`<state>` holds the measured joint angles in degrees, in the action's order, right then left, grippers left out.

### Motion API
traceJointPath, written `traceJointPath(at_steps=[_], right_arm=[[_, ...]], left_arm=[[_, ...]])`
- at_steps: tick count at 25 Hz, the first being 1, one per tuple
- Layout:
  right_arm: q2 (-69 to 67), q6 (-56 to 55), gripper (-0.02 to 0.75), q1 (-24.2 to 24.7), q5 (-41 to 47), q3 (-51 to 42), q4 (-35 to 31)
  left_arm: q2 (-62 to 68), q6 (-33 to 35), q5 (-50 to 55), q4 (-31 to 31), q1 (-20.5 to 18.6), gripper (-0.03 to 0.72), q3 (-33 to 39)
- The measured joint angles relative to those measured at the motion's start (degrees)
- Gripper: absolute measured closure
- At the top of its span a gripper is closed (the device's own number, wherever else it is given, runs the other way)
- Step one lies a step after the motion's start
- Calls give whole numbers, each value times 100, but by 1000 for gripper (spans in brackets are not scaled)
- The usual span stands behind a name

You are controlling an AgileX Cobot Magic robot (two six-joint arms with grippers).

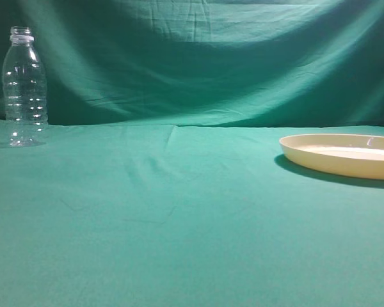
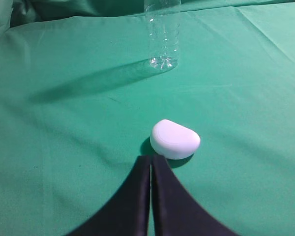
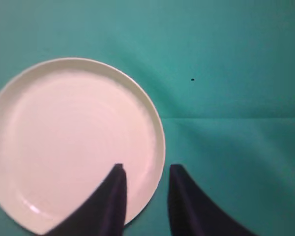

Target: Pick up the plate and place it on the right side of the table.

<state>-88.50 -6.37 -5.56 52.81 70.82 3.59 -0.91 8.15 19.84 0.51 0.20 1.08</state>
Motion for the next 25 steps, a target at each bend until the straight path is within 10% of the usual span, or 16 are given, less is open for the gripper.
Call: traceJointPath(at_steps=[4, 25], right_arm=[[1016, 10, 738, -233, 316, 0, -116], [6420, 21, 738, -561, 833, -1858, -685]], left_arm=[[0, 0, 0, 0, 0, 688, 0], [0, 0, 0, -10, 0, 688, 0]])
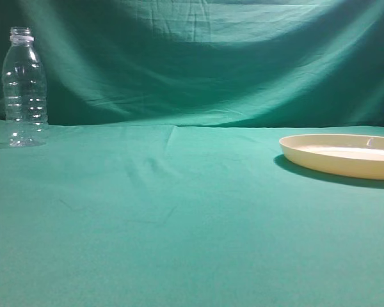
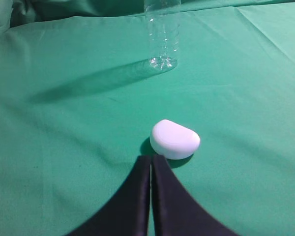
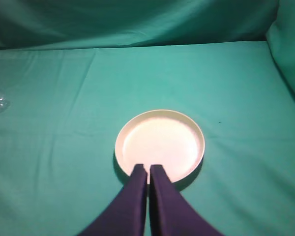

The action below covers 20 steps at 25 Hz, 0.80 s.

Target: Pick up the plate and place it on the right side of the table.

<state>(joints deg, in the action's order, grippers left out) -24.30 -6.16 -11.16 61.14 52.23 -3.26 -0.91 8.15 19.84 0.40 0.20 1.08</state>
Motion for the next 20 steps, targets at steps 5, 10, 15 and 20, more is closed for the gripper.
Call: traceJointPath(at_steps=[5, 10, 15, 20], right_arm=[[574, 0, 738, 0, 345, -107, 49], [1049, 49, 738, 0, -341, -788, 298], [1685, 73, 738, 0, -1560, -2049, 658], [2456, 31, 738, 0, -2931, -3483, 1057]], left_arm=[[0, 0, 0, 0, 0, 688, 0], [0, 0, 0, 0, 0, 688, 0], [0, 0, 0, 0, 0, 688, 0], [0, 0, 0, 0, 0, 688, 0]])
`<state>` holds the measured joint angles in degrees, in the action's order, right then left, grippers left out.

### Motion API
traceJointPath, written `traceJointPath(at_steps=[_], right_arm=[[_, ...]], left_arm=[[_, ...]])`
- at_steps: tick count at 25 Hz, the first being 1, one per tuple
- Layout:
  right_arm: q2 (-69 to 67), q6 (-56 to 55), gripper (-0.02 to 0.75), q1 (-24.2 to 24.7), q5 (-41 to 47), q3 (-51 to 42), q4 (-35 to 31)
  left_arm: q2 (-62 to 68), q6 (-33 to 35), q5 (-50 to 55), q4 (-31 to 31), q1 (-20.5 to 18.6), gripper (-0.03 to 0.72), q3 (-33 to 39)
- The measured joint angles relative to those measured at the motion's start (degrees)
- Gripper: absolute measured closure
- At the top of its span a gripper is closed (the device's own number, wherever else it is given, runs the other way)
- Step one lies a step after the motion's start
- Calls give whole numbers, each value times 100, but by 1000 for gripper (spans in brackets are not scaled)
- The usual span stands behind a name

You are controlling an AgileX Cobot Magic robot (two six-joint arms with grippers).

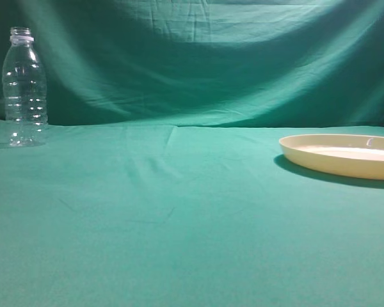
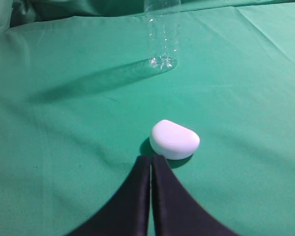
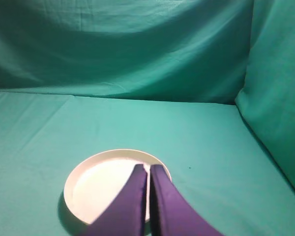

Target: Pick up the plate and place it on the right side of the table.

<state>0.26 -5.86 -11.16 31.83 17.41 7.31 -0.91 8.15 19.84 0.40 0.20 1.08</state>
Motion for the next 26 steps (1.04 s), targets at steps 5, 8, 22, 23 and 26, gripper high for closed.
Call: traceJointPath(at_steps=[5, 8, 22, 23, 26], right_arm=[[42, -36, 738, 0, -454, -1015, 157], [42, -112, 738, 0, -573, -1443, 166], [42, -649, 738, 0, -798, -1865, 277], [42, -649, 738, 0, -798, -1865, 277], [42, -649, 738, 0, -798, -1865, 277]], left_arm=[[0, 0, 0, 0, 0, 688, 0], [0, 0, 0, 0, 0, 688, 0], [0, 0, 0, 0, 0, 688, 0], [0, 0, 0, 0, 0, 688, 0], [0, 0, 0, 0, 0, 688, 0]])
